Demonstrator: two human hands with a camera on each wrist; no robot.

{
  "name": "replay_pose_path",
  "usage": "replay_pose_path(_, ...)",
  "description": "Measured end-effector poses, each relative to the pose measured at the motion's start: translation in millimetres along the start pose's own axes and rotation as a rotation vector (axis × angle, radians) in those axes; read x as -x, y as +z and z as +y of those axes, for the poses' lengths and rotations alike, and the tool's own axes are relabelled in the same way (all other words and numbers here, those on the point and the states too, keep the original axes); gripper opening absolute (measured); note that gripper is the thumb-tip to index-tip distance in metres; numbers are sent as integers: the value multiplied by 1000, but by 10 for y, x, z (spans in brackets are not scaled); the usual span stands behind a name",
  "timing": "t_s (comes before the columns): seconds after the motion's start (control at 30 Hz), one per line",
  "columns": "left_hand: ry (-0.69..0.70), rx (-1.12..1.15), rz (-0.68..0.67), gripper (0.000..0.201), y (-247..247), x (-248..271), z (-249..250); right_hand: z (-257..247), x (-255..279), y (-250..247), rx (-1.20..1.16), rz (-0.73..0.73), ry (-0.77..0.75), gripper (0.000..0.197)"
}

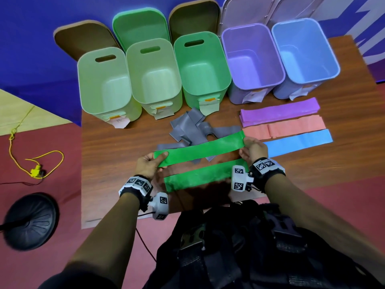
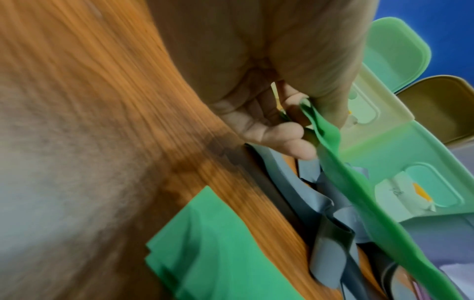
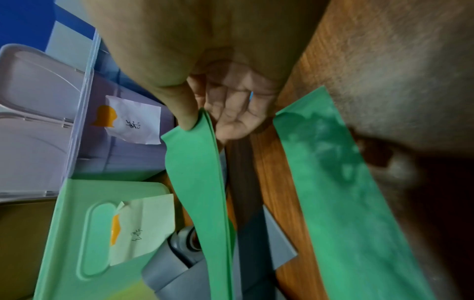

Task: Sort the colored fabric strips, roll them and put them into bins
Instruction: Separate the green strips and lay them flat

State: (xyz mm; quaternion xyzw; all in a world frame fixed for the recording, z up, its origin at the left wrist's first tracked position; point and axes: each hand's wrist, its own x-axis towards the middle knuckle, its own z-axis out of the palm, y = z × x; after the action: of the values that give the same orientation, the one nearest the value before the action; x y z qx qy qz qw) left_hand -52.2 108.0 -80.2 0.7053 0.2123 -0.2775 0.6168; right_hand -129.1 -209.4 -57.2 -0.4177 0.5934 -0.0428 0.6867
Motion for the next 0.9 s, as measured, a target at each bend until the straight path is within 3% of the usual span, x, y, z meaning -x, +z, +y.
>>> replay_pose_path(0.13,1,-9,-5,12,-20,44,-37,154,-6,-73,40,29,-18,22)
replay_pose_path(0.3,40,-8,11,44,-58,71,-82,313,-12,-187,59,52,-71,25)
replay_pose_path(0.47,15,-43,-14,17,-96,128,-228,446,-51,-288,168,46,-96,22)
replay_pose_path(0.57,-9,-45,22,19,-110,84,-312,488,-92,-326,205,26,-131,24)
replay_pose_path(0.73,12,-126,125,41,-53,125,-508,517,-175,-459,310,-74,-160,24)
replay_pose_path(0.83,47,-225,157,31,-77,164,-637,539,-247,-537,393,-91,-167,21)
replay_pose_path(0.9,-25,-192,154,20,-64,198,-680,558,-293,-584,480,-107,-175,13)
